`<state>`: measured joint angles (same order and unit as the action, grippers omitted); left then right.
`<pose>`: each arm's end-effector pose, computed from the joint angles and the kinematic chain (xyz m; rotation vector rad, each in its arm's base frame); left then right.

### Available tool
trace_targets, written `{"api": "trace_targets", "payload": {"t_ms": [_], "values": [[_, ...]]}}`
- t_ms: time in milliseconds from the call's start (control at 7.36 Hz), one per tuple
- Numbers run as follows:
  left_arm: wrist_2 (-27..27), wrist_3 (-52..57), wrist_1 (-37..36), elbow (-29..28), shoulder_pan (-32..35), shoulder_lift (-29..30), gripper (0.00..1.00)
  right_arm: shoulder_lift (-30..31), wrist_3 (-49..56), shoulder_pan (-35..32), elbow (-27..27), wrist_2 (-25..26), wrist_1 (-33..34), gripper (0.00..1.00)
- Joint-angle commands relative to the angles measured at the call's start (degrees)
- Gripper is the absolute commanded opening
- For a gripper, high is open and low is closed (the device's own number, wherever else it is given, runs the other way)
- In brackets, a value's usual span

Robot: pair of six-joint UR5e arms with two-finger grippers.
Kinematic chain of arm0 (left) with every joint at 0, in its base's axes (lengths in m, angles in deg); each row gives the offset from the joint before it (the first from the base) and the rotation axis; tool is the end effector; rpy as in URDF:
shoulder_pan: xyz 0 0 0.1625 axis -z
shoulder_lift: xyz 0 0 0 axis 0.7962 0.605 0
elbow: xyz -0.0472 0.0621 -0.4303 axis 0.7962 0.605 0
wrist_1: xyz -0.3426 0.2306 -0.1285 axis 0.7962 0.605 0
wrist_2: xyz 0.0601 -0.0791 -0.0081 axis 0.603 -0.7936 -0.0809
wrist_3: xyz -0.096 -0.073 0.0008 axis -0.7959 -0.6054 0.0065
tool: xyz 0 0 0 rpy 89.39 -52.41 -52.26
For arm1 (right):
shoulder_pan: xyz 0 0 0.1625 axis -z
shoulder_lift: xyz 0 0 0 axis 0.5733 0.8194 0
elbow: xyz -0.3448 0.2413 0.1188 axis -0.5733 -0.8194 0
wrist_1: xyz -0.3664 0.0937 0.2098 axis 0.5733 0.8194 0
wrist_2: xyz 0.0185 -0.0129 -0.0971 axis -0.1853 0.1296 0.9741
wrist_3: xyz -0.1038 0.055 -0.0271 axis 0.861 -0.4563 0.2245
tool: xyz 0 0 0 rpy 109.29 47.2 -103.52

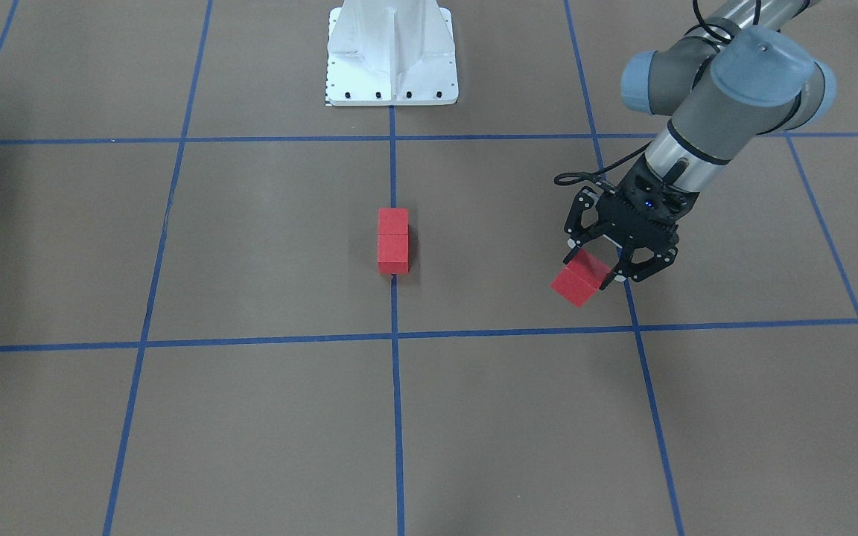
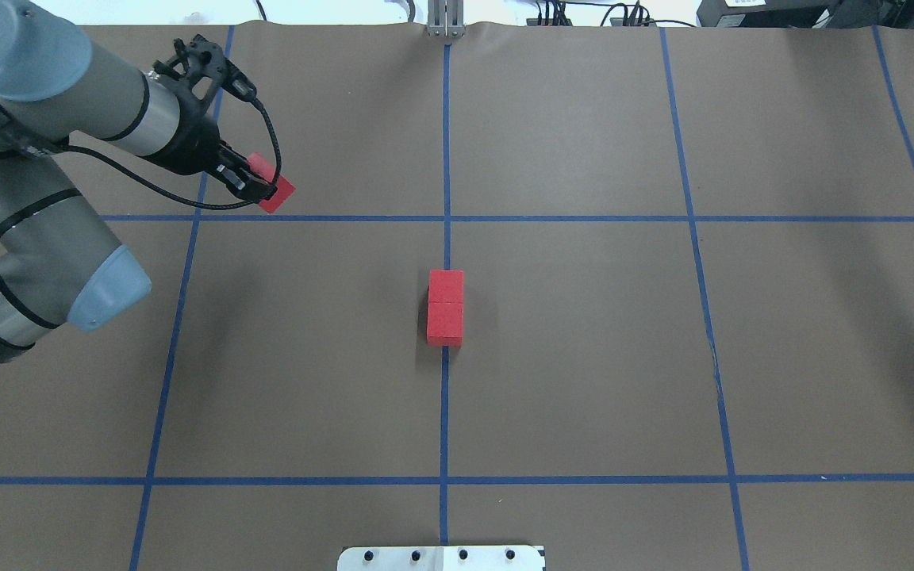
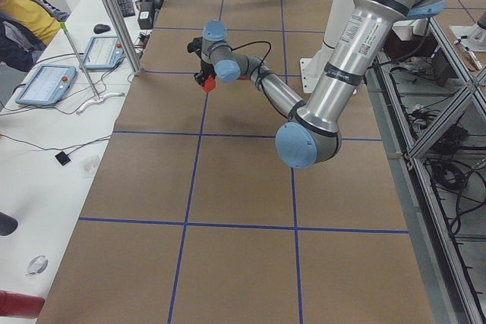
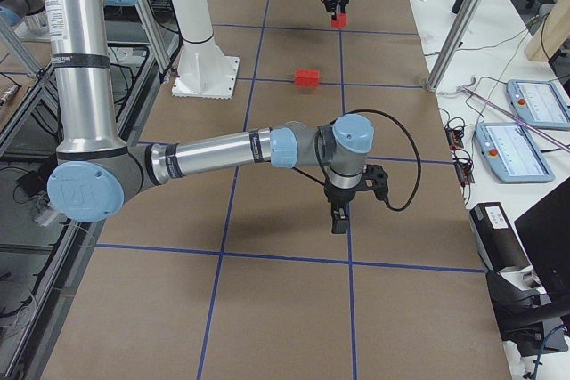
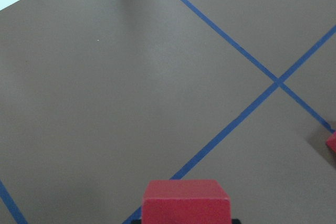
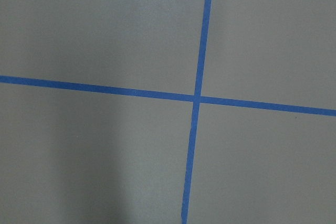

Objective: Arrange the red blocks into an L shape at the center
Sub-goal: 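Carry the red cube with the left gripper toward the two-cube row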

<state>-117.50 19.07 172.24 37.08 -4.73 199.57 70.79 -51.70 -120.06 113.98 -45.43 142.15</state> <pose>0.4007 -0.5606 0.2691 0.6092 0.8421 0.6731 0.0120 -0.5372 0.5966 0.0326 -0.6756 -0.0855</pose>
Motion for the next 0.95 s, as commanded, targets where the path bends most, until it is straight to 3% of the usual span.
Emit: {"api": "trace_targets", "payload": {"t_ms": [0,407,679,815], "values": [[8.06,5.70,-9.36,0.01,-4.78,5.12,0.00,-0.07,-0.14,0.09,-0.03,-0.12,-0.07,1.00],[9.07,7.27,-8.93,-0.43,-9.46,5.39,0.00,0.01,-0.32,0.09,-0.38,-0.12,0.01,1.00],[9.85,34.55,-9.01,-0.60,-11.82,5.83,0.00,0.01,-0.23,0.09,-0.47,-0.21,0.01,1.00],[9.68,40.10,-8.67,-0.87,-11.92,6.44,0.00,0.10,-0.23,0.09,-0.56,-0.21,0.01,1.00]]}}
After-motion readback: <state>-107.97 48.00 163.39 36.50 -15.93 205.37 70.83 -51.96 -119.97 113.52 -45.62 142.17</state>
